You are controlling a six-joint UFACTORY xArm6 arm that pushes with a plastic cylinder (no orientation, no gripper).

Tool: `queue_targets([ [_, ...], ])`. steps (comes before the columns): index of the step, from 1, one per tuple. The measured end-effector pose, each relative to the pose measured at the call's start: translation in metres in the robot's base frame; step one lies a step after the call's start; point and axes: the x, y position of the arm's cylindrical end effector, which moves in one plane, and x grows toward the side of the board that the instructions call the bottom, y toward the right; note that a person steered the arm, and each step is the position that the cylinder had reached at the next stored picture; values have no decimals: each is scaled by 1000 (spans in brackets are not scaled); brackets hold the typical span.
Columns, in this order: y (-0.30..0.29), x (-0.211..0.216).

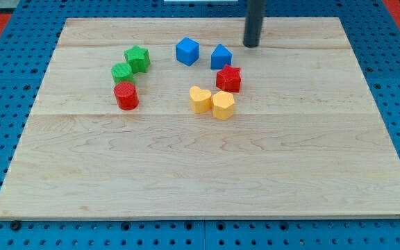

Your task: Move the yellow heart right to the red circle

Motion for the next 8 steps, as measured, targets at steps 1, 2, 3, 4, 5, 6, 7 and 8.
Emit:
queue_targets([
  [1, -19, 50],
  [2, -35, 85],
  [3, -33, 97],
  [4, -21, 117],
  [5, -35, 133],
  [6, -60, 128],
  [7, -84, 116],
  [8, -90, 107],
])
